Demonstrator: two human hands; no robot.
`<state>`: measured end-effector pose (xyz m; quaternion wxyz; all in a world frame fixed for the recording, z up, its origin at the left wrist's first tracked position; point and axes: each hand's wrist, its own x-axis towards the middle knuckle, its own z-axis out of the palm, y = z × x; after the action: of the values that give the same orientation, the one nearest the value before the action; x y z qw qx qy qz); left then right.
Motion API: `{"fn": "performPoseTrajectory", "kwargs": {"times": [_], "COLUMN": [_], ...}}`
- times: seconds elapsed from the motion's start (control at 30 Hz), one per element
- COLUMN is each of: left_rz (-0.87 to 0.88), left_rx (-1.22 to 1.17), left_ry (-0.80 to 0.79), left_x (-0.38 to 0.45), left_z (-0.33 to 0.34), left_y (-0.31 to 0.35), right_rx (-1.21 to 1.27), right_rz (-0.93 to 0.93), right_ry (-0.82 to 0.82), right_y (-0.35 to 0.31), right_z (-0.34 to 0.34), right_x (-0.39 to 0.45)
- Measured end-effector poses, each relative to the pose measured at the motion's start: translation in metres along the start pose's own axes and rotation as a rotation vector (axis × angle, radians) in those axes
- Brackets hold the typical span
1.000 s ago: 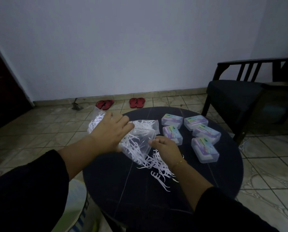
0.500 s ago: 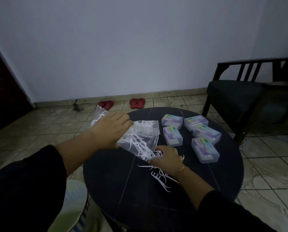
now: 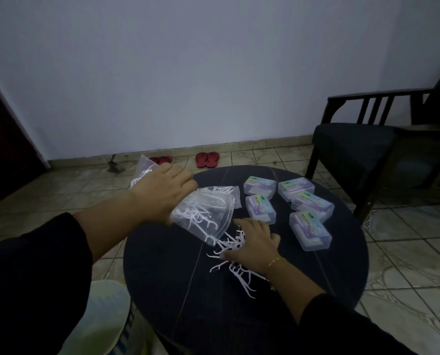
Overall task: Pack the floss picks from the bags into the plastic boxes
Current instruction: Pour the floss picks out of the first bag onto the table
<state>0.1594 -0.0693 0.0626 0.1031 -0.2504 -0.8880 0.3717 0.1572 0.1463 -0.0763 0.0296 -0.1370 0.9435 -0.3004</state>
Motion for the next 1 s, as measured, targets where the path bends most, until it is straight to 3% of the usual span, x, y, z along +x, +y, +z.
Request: {"fn": "performPoseTrajectory", "kwargs": {"times": [0.2,0.53,1.0], "left_rz": [0.028,0.023,0.073], "left_rx": [0.064,0.112,-0.052], "left_ry": [0.008,-0.035,0.031], "left_x": [0.001,0.000,0.004], "left_z": [-0.005,-0.004,-0.015], "left_y": [0.007,0.003,0.004], "right_rx": [0.000,0.132,0.111], "right_rz": [-0.078,-0.001,-0.018], "right_ry": [0.004,-0.003,-0.021], "right_y": [-0.011,-0.006,-0.011], "right_z": [0.008,0.001,-0.001], "right_x": [0.005,0.000,0.002]}}
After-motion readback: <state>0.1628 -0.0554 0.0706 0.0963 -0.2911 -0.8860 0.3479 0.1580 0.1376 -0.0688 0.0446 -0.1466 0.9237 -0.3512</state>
